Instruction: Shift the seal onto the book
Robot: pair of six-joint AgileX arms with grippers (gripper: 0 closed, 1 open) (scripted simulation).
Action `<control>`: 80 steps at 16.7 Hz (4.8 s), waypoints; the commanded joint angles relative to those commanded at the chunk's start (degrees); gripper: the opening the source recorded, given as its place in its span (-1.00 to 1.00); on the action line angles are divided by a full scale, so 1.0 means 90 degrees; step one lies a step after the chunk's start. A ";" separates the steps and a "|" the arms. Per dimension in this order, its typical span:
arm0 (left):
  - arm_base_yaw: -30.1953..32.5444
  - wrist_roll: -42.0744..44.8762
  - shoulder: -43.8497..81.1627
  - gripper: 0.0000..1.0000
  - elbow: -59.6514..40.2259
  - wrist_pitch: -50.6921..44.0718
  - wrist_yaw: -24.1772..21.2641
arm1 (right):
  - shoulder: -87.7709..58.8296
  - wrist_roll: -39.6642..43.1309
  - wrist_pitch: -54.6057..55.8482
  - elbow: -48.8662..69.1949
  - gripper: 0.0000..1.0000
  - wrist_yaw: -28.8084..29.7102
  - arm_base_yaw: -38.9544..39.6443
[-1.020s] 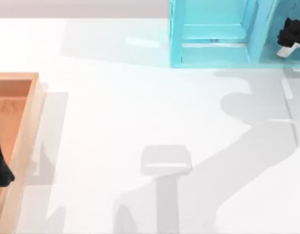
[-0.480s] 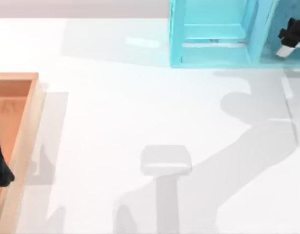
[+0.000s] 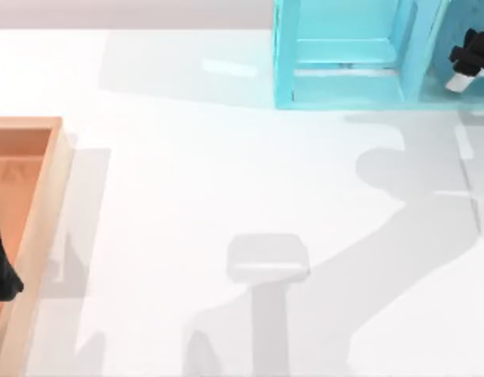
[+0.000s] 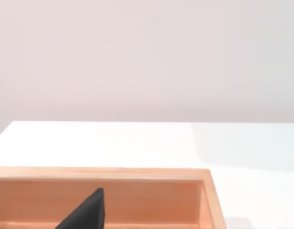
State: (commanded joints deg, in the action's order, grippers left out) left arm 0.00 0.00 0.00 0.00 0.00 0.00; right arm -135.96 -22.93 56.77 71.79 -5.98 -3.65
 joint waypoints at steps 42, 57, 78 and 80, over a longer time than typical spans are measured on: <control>0.0000 0.0000 0.0000 1.00 0.0000 0.0000 0.0000 | 0.3952 0.5406 -0.3026 -0.1804 -1.00 0.3530 0.5444; 0.0000 0.0000 0.0000 1.00 0.0000 0.0000 0.0000 | 0.2275 1.0168 -0.2523 -0.1365 -1.00 0.5998 0.7590; 0.0000 0.0000 0.0000 1.00 0.0000 0.0000 0.0000 | 0.1752 1.0102 -0.1850 -0.1604 -1.00 0.6054 0.7625; 0.0000 0.0000 0.0000 1.00 0.0000 0.0000 0.0000 | 0.1752 1.0102 -0.1850 -0.1604 -1.00 0.6054 0.7625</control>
State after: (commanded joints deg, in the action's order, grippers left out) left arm 0.00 0.00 0.00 0.00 0.00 0.00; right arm -120.19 67.99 40.12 57.36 48.51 64.98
